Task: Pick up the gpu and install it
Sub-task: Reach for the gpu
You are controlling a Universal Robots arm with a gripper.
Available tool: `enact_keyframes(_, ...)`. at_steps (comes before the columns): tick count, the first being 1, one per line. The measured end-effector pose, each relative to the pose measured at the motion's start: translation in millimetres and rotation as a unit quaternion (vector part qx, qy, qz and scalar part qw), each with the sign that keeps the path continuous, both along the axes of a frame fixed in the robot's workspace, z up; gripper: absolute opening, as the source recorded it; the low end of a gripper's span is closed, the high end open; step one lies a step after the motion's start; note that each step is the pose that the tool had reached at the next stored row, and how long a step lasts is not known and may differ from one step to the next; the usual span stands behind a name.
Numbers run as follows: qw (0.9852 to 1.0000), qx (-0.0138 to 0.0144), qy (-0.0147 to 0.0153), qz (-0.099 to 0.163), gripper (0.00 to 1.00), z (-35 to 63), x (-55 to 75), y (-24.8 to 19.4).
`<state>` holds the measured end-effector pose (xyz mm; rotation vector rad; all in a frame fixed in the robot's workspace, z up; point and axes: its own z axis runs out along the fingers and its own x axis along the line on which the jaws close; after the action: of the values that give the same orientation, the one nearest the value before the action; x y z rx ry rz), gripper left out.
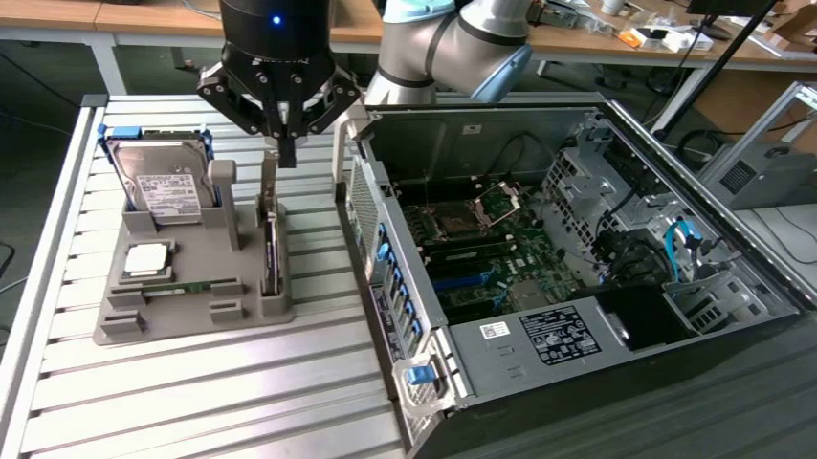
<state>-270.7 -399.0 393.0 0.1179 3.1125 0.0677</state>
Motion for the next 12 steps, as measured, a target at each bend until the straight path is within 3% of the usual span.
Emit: enact_keyframes(12,1.0,0.0,0.0,0.0,0.11,0.0,-6.3,0.0)
